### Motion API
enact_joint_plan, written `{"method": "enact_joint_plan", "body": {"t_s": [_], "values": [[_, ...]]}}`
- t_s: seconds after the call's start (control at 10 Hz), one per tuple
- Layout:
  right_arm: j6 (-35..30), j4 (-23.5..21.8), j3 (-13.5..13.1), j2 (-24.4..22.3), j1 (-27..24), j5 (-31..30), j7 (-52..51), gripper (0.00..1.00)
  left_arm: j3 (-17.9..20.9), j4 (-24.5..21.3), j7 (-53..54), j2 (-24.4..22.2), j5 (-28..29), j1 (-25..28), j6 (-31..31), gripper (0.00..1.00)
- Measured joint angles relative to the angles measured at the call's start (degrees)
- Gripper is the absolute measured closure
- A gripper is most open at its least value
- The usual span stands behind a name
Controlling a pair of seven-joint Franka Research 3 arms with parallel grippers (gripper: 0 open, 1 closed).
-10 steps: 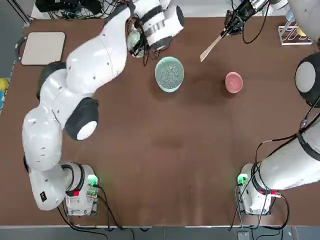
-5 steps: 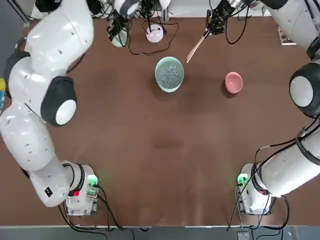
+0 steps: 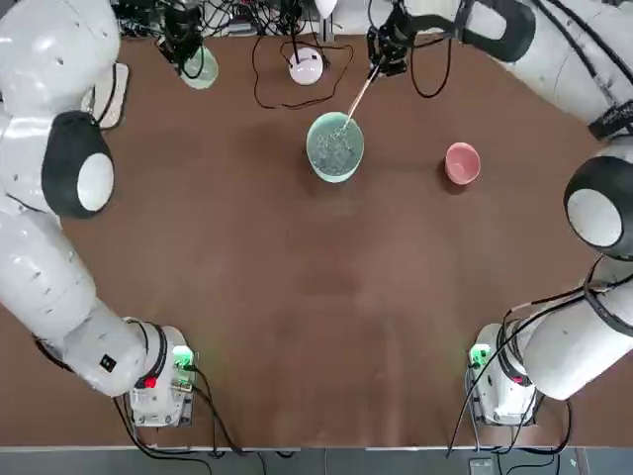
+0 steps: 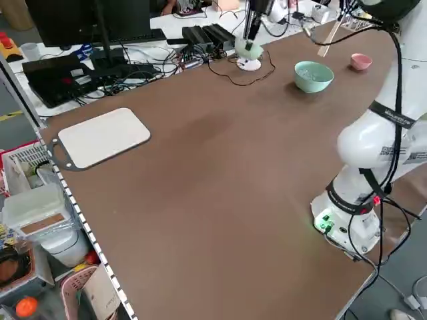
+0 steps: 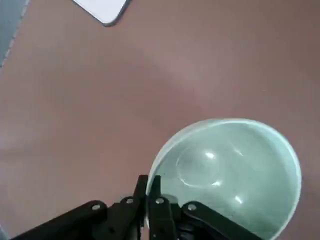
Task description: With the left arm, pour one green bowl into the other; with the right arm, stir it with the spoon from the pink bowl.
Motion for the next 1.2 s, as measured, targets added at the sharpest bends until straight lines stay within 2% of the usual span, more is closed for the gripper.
{"method": "enact_joint_plan", "body": {"t_s": [0.3, 0.5, 0.6, 0.8, 1.0, 1.2], "values": [[1.06, -0.01, -0.02, -0.02, 3.45, -8.63, 5.07, 0.94, 0.02, -4.02, 13.53, -1.48, -8.42, 9.03, 3.04, 0.96], [2.61, 0.03, 0.01, -0.04, 6.01, -14.78, 8.54, 0.94, 0.0, -9.17, 19.84, -3.5, -9.58, 12.57, 4.8, 0.96], [3.57, 0.01, 0.01, -0.03, 6.93, -16.26, 10.11, 0.94, -0.03, -13.27, 20.73, -3.7, -9.62, 13.28, 8.54, 0.96], [4.59, -0.13, 0.01, 0.55, 7.47, -16.61, 10.47, 0.94, -0.1, -19.16, 27.75, -2.95, -11.22, 16.32, 13.61, 0.96], [5.59, -0.59, 0.01, 2.64, 8.11, -16.72, 10.49, 0.94, -0.07, -21.12, 39.13, -2.63, -14.69, 21.8, 14.38, 0.96], [7.85, -0.75, 0.01, 5.5, 8.71, -16.84, 10.54, 0.94, -0.37, -22.54, 41.92, -2.1, -15.09, 23.0, 17.08, 0.96]]}}
